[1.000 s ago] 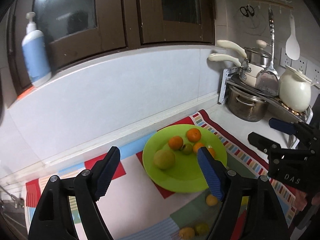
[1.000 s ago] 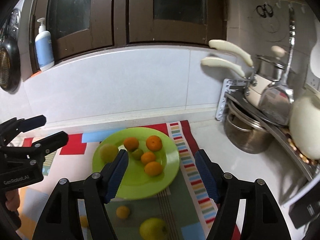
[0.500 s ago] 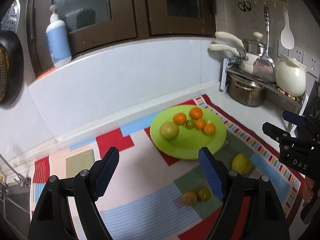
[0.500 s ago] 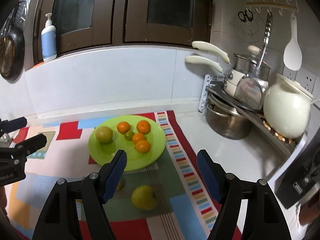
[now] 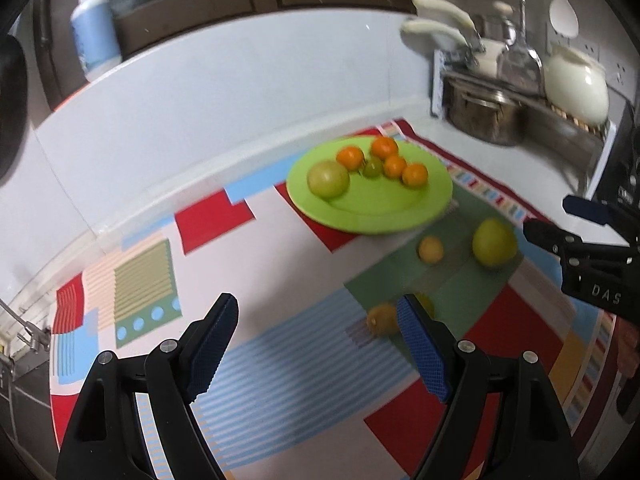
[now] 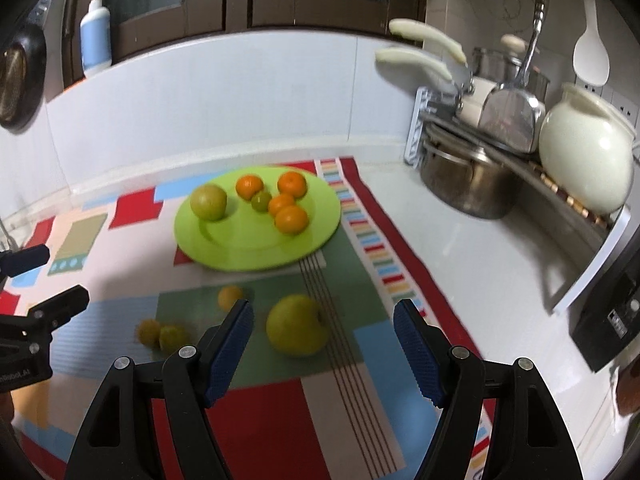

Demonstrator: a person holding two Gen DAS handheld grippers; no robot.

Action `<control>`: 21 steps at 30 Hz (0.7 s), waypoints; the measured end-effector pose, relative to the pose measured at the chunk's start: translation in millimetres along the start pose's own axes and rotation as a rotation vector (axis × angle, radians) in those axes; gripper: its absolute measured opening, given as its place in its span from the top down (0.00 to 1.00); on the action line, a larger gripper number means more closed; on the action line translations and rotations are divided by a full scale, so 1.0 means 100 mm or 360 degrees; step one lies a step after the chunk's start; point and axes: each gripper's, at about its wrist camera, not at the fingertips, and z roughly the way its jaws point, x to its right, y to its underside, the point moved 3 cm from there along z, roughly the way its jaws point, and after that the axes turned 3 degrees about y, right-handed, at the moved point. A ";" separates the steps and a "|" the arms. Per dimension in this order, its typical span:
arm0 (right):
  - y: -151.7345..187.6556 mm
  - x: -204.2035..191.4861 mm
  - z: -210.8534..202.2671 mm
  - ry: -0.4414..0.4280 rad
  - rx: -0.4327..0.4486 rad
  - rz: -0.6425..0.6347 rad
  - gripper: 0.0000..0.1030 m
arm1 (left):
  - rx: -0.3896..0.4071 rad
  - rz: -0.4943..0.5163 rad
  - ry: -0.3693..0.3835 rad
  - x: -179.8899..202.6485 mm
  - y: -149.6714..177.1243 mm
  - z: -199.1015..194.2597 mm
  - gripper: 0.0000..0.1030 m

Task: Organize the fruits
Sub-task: 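Grasp the brown round fruit with the left gripper while the right gripper grasps the large yellow-green fruit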

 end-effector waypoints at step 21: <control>0.24 -0.08 0.41 -0.0066 -0.0195 -0.0065 0.29 | -0.0216 -0.0011 0.0221 0.16 0.22 0.63 0.33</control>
